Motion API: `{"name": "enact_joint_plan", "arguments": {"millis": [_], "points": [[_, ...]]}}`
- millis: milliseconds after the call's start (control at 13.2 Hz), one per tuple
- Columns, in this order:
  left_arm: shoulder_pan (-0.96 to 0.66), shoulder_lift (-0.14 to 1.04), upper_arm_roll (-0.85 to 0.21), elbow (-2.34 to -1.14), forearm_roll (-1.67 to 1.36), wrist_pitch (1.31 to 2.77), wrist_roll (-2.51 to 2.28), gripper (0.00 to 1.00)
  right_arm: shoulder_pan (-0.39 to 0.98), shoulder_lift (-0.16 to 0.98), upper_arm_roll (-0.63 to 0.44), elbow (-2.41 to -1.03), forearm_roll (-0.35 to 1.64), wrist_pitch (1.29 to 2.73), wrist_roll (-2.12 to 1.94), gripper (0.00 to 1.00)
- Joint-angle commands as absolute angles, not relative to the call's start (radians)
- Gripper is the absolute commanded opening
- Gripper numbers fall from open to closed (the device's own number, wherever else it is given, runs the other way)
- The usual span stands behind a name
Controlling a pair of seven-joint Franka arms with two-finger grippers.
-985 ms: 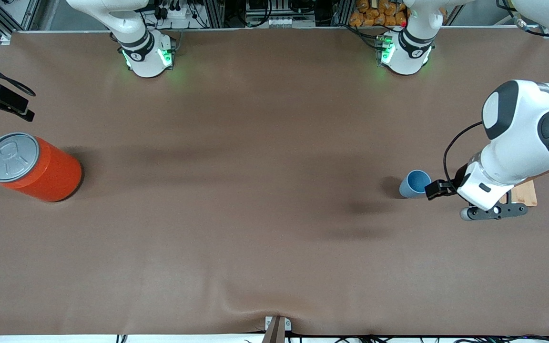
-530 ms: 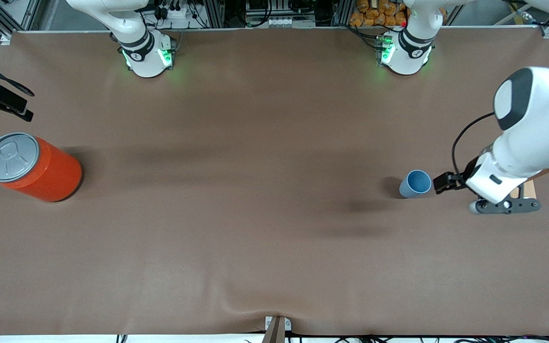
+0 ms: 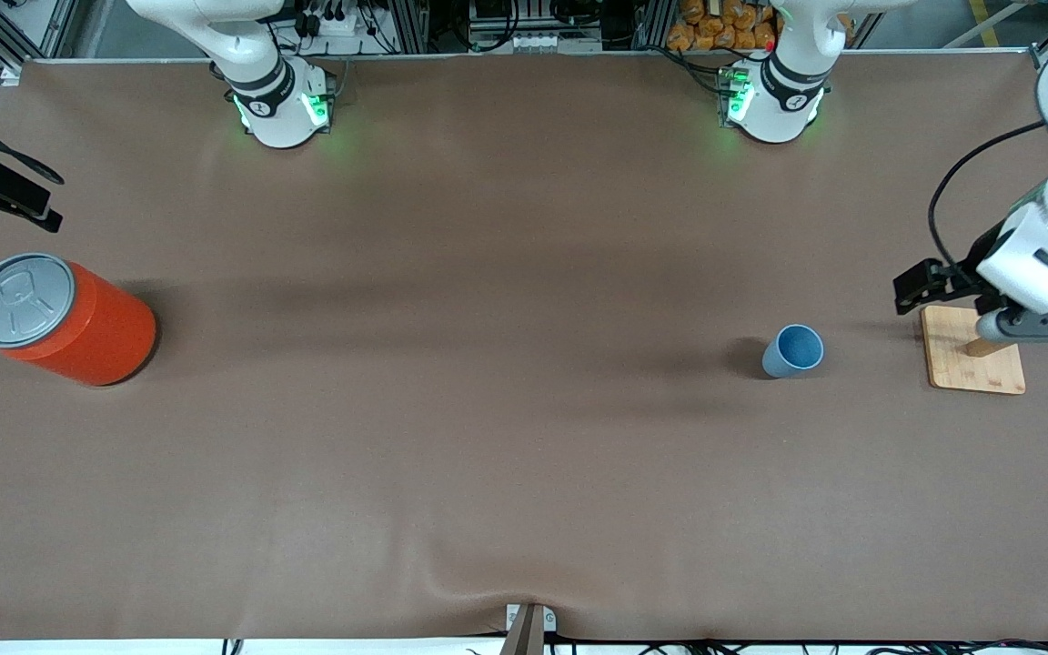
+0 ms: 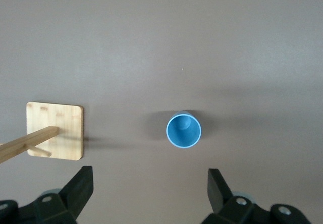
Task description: Flip cup
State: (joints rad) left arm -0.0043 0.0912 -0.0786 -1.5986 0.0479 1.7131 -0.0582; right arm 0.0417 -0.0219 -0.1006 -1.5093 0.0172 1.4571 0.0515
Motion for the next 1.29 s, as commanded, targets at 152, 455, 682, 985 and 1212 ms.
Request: {"name": "enact_joint_plan", "arguments": {"millis": [152,455,682,985,1212], "points": [[-0.018,-0.029,-0.057,-1.623,0.044,1.563,-0.026,1.00,0.034,-0.034,-0.097,-1.513,0.014,1.457,0.054,1.00],[-0.028,-0.028,-0.006,-1.551,0.048,1.537,0.004,1.00,0.034,-0.034,-0.097,-1.513,0.014,1.457,0.054,1.00],[-0.038,-0.035,0.046,-1.543,0.045,1.531,0.067,1.00,0.035,-0.034,-0.097,-1.513,0.014,1.457,0.054,1.00],[-0.040,-0.051,0.057,-1.539,0.035,1.508,0.022,1.00,0.037,-0.028,-0.097,-1.514,0.015,1.457,0.054,1.00],[-0.038,-0.061,0.005,-1.546,0.032,1.473,-0.066,1.00,0.037,-0.028,-0.097,-1.514,0.017,1.457,0.054,1.00]]}}
